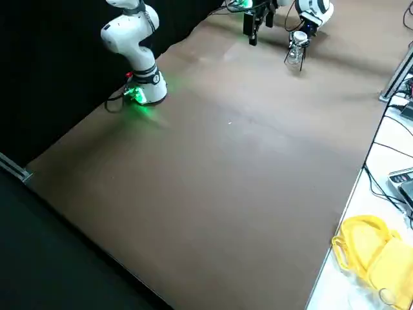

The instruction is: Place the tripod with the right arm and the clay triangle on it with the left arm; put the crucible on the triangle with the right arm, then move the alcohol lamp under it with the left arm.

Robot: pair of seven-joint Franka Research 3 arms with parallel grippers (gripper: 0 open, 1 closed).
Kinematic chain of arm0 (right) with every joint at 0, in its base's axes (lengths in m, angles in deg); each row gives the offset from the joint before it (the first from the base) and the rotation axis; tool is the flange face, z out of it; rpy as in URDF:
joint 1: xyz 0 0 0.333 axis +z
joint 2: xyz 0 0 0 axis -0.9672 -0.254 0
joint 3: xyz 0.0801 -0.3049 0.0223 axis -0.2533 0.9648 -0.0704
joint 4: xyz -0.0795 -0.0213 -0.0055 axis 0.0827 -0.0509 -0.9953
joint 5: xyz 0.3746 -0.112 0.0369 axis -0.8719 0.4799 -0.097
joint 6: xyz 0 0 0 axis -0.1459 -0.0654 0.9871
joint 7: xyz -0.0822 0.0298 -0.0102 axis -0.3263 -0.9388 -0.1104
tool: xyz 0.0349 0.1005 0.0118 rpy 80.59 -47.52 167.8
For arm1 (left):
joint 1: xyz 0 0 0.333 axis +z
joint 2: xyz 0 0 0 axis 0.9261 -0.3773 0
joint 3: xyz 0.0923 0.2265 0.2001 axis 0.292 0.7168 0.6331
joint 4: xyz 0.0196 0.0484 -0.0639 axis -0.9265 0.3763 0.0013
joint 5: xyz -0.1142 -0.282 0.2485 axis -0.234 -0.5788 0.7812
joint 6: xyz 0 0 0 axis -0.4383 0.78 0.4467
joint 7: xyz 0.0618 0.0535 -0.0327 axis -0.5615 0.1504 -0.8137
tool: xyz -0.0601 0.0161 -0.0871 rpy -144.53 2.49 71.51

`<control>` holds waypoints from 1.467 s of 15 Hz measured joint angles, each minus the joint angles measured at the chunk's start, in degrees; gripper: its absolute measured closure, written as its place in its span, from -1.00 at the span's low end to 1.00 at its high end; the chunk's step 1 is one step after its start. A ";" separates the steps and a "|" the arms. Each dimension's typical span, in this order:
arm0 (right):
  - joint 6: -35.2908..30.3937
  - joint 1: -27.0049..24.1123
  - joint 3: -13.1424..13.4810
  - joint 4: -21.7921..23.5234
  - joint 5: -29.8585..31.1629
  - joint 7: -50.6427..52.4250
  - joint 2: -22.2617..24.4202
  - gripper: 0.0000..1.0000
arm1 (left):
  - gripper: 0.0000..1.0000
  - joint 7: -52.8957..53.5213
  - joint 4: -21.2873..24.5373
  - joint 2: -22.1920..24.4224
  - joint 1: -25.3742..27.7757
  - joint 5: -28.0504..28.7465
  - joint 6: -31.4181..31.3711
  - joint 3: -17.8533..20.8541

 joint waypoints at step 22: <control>0.29 -0.02 0.15 -0.20 0.00 0.00 0.00 -1.00 | 0.84 0.15 -3.74 0.01 -2.43 1.20 -0.03 2.36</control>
